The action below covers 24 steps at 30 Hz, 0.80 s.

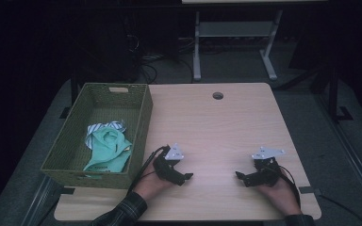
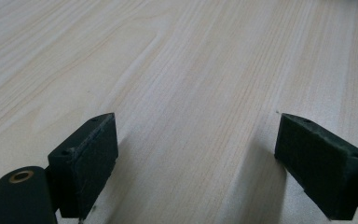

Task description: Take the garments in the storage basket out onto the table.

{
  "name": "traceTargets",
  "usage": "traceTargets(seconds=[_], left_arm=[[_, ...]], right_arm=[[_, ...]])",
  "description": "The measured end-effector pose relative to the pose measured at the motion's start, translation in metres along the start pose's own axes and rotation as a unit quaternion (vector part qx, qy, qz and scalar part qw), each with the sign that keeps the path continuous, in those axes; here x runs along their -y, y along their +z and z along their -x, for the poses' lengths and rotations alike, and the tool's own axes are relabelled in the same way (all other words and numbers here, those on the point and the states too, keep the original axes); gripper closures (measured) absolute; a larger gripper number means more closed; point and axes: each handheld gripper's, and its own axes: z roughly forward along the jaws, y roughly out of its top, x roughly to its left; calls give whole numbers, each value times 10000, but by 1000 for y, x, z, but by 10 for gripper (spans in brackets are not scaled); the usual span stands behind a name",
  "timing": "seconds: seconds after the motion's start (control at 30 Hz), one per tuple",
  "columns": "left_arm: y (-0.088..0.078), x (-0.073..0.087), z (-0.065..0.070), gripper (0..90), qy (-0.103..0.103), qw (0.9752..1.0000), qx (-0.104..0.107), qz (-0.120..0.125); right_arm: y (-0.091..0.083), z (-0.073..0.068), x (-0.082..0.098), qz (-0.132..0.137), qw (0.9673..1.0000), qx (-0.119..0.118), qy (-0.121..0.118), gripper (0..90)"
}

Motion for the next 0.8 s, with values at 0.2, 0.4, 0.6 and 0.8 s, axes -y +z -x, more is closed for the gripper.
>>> traceTargets(seconds=[0.2,0.4,0.6,0.8], left_arm=[[0,0,-1,126,31,10000,39,15],[0,0,-3,127,20,10000,53,-2],[-2,0,-4,127,52,9999,30,-86],[-5,0,-5,129,38,9998,7,-188]], right_arm=[[0,0,0,0,10000,-1,0,30],[0,0,0,-1,10000,-3,-6,30],[0,-1,0,-15,10000,-24,6,30],[0,-1,0,-16,10000,-27,2,30]])
